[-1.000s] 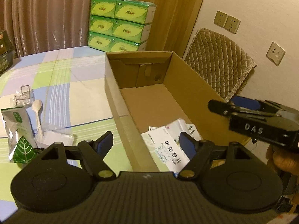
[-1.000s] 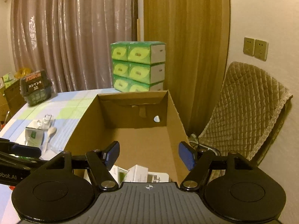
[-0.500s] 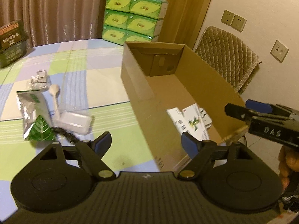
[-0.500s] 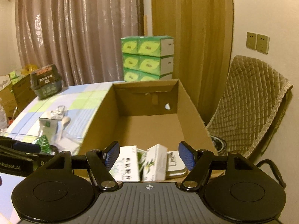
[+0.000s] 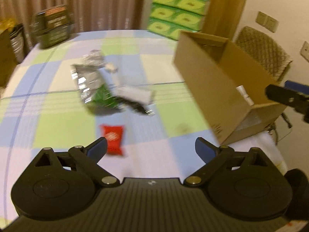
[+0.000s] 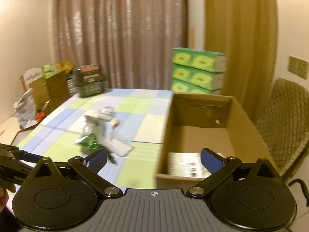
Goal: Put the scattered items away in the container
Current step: 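Return both tools toward the red candy packet and foil bag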
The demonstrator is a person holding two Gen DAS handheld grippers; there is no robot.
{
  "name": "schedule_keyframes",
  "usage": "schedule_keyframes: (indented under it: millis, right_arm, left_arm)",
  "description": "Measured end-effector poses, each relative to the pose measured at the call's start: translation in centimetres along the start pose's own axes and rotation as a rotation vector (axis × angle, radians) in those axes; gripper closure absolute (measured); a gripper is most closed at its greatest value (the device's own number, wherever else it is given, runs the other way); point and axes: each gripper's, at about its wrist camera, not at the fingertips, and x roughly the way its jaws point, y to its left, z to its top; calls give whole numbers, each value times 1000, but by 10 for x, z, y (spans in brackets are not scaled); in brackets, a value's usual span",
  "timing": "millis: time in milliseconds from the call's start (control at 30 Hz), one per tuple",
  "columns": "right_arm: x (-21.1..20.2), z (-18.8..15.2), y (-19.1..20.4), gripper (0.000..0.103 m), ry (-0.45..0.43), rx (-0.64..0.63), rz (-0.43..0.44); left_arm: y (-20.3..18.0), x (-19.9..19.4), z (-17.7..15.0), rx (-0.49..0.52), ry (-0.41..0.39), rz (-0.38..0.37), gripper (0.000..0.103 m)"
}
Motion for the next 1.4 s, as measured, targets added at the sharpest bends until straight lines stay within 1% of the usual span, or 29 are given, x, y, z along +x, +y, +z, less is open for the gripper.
schedule_keyframes:
  millis: [133, 267, 367, 500, 800, 1000, 1200, 1400]
  right_arm:
    - [6, -4, 27, 2, 19, -52, 60]
    - [13, -11, 50, 2, 47, -97, 106]
    - [19, -20, 67, 2, 80, -144, 132]
    - [30, -33, 79, 2, 127, -191, 149]
    - [58, -46, 85, 2, 198, -228, 163]
    - [81, -56, 86, 2, 237, -263, 167]
    - [104, -60, 83, 2, 271, -272, 171]
    - [124, -64, 80, 2, 294, -297, 179]
  left_arm:
    - [36, -14, -18, -60, 11, 62, 6]
    - [65, -26, -32, -99, 9, 108, 5]
    - [77, -32, -37, -106, 6, 134, 5]
    - [82, -32, -39, -91, 8, 146, 5]
    - [76, -12, -39, -57, 34, 99, 5]
    - [77, 10, -34, -50, 65, 72, 5]
    - [76, 35, -24, -27, 90, 44, 6]
    - [74, 60, -13, -9, 106, 13, 11]
